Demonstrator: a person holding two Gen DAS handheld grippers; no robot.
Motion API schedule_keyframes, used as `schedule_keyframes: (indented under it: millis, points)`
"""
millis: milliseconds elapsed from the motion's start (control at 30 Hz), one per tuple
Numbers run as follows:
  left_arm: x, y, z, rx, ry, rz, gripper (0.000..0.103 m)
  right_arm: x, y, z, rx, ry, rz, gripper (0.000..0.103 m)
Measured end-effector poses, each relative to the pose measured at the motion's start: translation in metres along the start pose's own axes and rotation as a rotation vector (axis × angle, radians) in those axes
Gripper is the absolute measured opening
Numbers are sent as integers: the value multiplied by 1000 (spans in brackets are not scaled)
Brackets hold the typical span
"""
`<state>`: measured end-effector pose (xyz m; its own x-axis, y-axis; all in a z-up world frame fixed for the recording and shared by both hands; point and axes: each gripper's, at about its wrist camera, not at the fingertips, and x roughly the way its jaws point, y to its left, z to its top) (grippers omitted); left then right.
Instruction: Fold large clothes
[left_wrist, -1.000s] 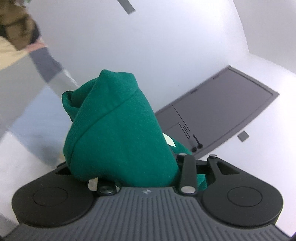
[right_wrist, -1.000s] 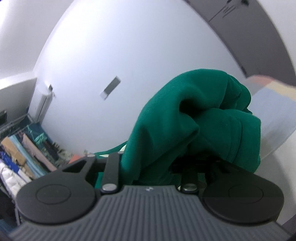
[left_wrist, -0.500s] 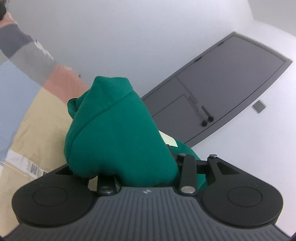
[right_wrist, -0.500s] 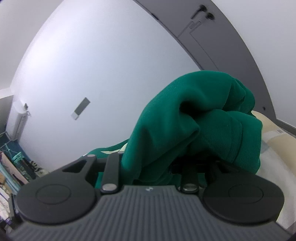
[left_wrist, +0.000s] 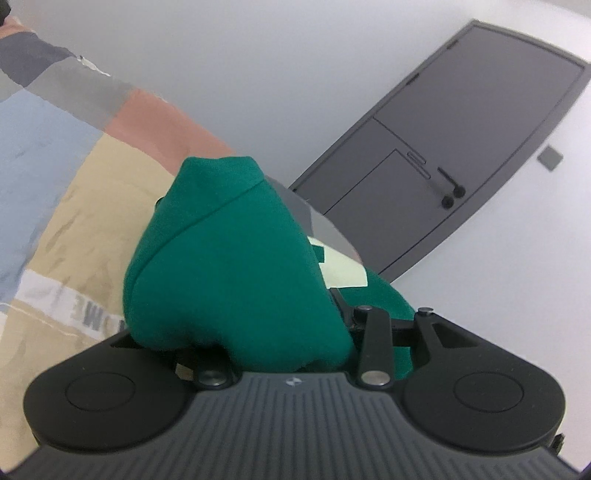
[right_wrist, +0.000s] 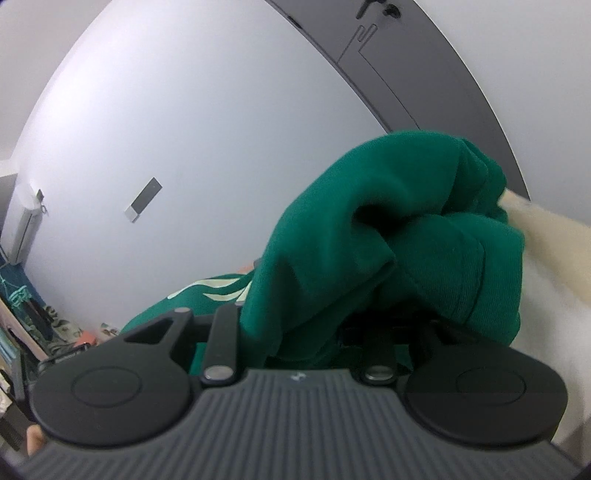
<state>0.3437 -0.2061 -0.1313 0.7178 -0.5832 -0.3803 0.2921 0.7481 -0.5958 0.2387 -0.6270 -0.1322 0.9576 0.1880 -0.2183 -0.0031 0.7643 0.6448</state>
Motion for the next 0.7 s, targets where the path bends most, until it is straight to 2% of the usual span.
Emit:
schedule_keyframes:
  millis: [233, 400, 500, 567, 633, 700]
  points:
    - [8, 17, -22, 62, 7, 18, 43, 2, -8, -31, -20, 22, -13, 34]
    - [3, 17, -25, 82, 15, 19, 44, 7, -5, -36, -6, 20, -29, 36]
    - [0, 13, -20, 83, 43, 29, 51, 6, -1, -34, 35, 32, -44, 40]
    - [-5, 14, -19, 91, 64, 70, 66, 2, 0, -34, 74, 53, -66, 54]
    - [-12, 16, -19, 88, 85, 82, 69, -3, -1, -34, 130, 69, -92, 67]
    - [-21, 18, -21, 85, 100, 92, 71, -16, -2, -36, 174, 64, -122, 71]
